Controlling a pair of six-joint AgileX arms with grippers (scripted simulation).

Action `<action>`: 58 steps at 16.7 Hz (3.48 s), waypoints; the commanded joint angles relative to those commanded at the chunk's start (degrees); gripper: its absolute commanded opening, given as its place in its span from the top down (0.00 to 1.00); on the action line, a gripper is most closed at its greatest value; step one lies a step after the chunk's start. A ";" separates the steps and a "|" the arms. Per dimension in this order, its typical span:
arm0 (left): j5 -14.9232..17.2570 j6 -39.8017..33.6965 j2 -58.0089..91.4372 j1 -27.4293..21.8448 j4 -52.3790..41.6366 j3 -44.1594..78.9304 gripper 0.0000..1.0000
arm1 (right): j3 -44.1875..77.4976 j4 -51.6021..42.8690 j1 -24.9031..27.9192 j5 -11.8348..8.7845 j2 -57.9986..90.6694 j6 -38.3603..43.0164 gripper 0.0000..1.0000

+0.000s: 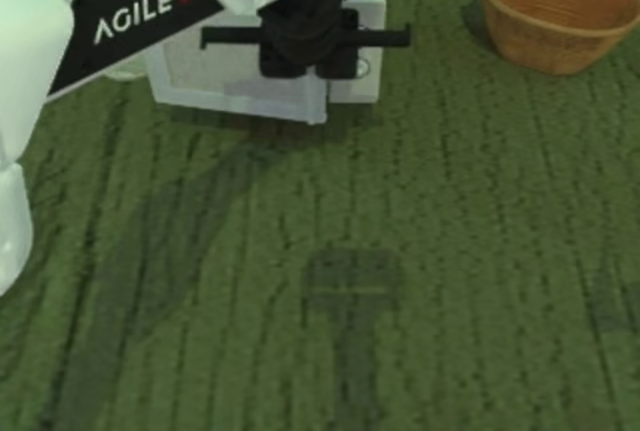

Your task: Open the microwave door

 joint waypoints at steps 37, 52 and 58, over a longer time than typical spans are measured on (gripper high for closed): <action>3.87 7.61 -7.16 0.80 5.64 -11.10 1.00 | 0.00 0.00 0.00 0.00 0.00 0.00 0.00; 3.94 7.75 -7.38 0.82 5.81 -11.20 1.00 | 0.00 0.00 0.00 0.00 0.00 0.00 0.00; 3.94 7.75 -7.38 0.82 5.81 -11.20 1.00 | 0.00 0.00 0.00 0.00 0.00 0.00 0.00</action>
